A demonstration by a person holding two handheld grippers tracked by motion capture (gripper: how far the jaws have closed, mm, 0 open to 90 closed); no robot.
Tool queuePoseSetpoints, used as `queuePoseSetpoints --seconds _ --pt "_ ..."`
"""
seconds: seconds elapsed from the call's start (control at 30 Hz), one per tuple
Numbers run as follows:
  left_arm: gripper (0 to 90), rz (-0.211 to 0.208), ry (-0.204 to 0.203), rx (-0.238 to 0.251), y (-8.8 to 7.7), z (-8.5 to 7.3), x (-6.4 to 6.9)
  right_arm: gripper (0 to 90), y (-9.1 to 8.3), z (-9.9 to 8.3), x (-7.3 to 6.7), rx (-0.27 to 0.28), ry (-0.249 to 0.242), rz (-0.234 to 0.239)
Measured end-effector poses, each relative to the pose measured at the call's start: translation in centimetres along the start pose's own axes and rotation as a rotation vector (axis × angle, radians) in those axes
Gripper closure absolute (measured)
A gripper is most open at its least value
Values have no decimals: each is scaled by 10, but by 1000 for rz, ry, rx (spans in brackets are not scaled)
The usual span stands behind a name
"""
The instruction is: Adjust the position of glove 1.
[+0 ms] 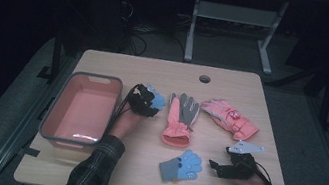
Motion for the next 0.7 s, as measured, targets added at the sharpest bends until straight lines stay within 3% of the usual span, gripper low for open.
queuePoseSetpoints --seconds 0.13,0.37,0.47,0.53,0.7 --pt "627 15 0 -15 3 -1 -1 162 0 0 0 0 1 0" --pt "809 47 -33 -11 4 -1 -4 162 0 0 0 -1 0 0" --pt "857 41 -68 2 3 0 -4 162 0 0 0 -1 1 1" --pt "872 8 -102 30 -2 2 -5 162 0 0 0 -1 1 1" --pt "875 -10 -119 84 -20 10 -1 162 0 0 0 0 0 0"
Point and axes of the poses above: each handheld gripper's, and its own axes: y roughly forward along the jaws, z roughly out of its top, x roughly to its right, the point moved 1 cm from there along y, roughly forward along the jaws, and after that the axes turned 8 degrees about -y, right-handed, at the moved point
